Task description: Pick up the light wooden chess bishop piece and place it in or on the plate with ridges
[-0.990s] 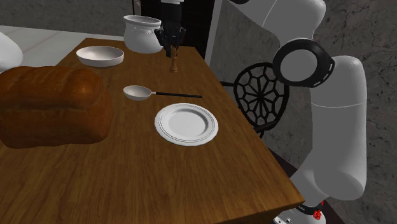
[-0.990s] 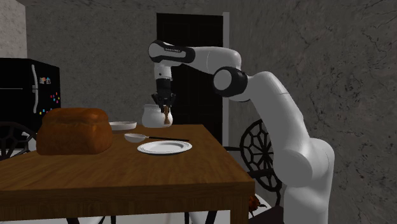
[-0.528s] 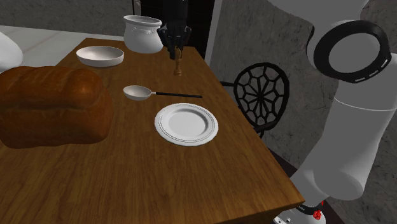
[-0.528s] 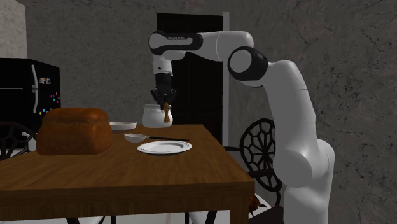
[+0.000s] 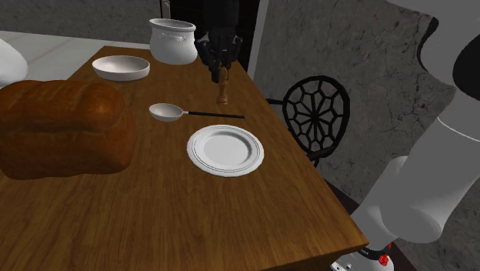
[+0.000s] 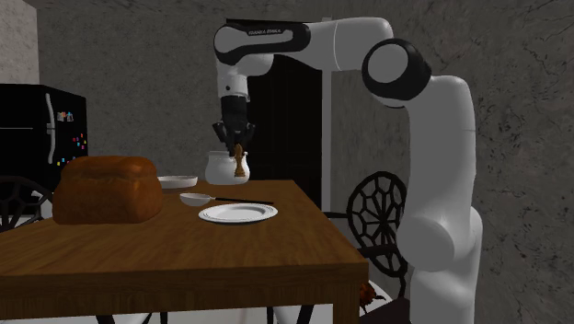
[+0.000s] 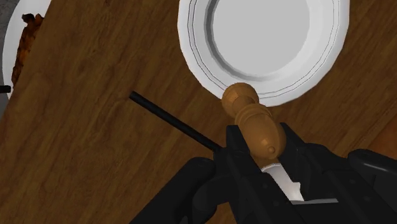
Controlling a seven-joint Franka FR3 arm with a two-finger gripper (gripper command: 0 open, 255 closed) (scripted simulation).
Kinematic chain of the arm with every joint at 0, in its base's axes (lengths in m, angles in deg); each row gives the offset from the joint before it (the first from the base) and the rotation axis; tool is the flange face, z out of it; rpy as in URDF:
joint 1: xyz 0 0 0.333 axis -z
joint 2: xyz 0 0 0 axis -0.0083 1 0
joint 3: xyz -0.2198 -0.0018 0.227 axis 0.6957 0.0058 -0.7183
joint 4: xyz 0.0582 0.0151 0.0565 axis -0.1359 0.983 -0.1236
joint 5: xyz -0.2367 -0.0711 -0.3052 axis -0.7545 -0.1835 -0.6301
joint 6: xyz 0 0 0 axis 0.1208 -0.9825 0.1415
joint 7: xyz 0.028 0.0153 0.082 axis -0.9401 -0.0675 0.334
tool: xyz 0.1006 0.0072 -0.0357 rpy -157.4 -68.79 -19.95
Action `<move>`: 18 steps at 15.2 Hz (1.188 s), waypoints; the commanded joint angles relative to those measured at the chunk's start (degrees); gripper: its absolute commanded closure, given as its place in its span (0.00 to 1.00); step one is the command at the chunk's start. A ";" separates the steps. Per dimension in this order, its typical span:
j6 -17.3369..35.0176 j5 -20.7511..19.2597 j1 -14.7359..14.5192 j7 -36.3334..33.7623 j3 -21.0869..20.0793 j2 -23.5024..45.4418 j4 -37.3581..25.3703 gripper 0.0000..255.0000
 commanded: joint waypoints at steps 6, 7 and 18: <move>0.79 3.82 -2.44 -5.05 -2.45 -10.90 11.13 1.00; 1.61 3.89 -2.44 -4.97 -2.43 -11.19 12.23 1.00; 10.35 4.52 -2.56 -4.26 -2.37 -13.35 23.05 1.00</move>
